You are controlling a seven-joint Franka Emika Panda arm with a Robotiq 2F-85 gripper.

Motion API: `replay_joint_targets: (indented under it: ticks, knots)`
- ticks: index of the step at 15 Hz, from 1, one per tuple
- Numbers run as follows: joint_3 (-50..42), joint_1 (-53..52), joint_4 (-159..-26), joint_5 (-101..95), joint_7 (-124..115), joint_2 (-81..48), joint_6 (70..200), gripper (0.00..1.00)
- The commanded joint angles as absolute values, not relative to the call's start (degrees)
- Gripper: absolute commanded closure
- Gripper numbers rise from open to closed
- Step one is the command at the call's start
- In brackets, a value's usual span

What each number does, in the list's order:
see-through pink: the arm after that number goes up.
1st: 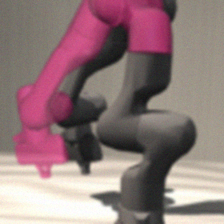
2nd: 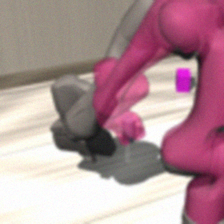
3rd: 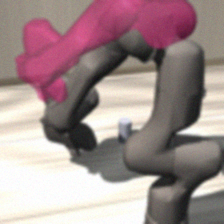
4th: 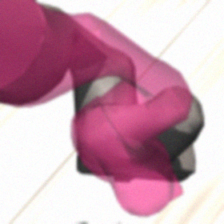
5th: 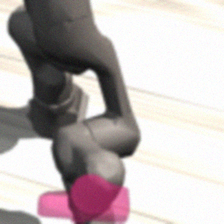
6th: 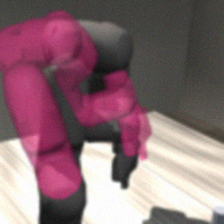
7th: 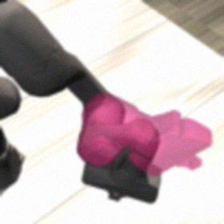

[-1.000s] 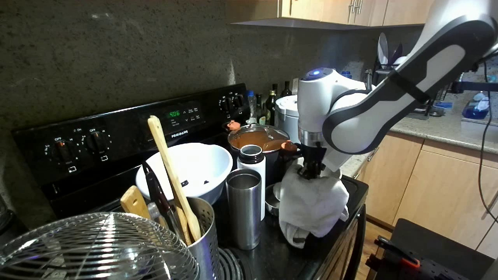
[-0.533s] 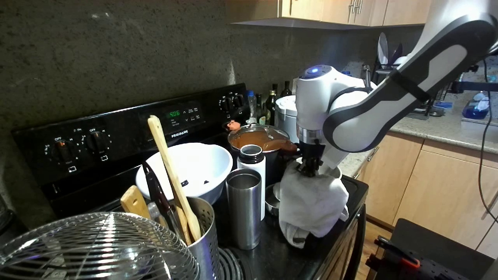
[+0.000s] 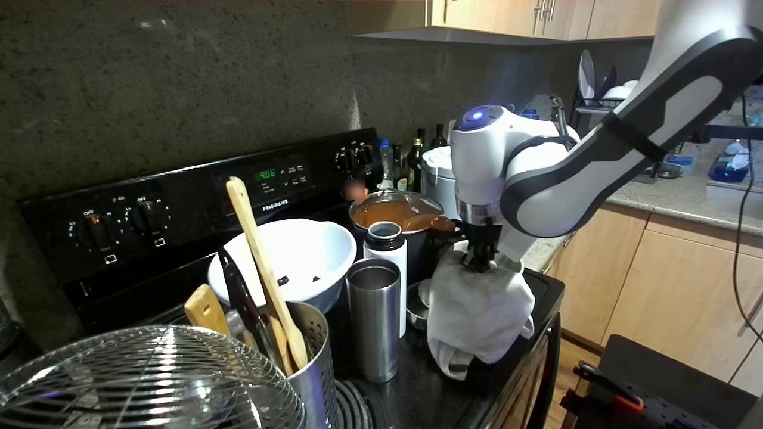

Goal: Use the white cloth to wipe the white bowl on the bottom right of the stove

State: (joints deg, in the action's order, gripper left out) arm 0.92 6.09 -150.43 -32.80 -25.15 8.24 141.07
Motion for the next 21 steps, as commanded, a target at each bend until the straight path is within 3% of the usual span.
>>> replay_joint_targets:
  ticks: [1,7,21]
  knots:
    - [0.52,5.13,-149.16,-26.80,-22.39,7.28,140.16,0.95]
    - [0.50,5.84,-148.86,-23.77,-23.69,7.72,142.32,0.95]
    - [0.46,6.97,-147.33,-46.45,-38.59,6.63,136.25,0.95]
